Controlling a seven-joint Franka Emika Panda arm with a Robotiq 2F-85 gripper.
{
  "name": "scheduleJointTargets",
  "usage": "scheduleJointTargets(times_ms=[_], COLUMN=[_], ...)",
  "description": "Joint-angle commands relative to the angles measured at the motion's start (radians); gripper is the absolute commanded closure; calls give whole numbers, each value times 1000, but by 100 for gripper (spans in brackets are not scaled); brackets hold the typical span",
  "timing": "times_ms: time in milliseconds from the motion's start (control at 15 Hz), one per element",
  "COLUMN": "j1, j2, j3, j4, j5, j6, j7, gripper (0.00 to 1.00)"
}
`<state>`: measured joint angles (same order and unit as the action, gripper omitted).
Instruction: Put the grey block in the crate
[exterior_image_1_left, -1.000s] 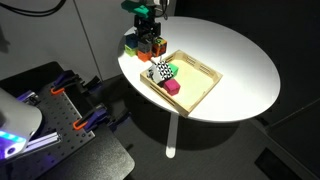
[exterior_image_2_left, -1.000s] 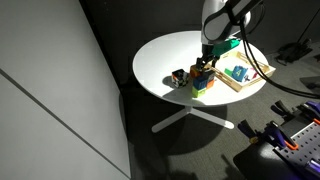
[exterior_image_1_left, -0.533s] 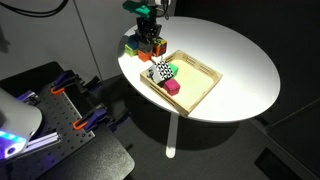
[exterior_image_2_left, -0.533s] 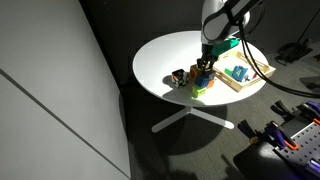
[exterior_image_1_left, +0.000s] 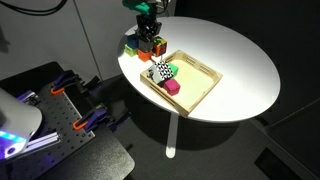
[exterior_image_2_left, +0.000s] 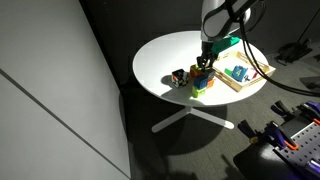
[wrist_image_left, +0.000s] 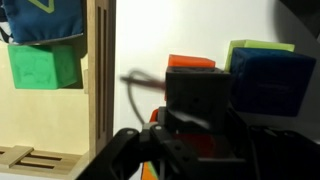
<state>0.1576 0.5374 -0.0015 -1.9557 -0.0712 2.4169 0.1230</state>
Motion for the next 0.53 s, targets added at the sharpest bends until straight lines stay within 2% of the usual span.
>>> scheduleJointTargets(times_ms=[0, 467], j1=[-9, -65], j2=[-76, -187], j3=[-2, -12], j4=[-33, -93], j5=[-10, 8], j6=[-67, -153], j7=[14, -5], gripper=[69, 69])
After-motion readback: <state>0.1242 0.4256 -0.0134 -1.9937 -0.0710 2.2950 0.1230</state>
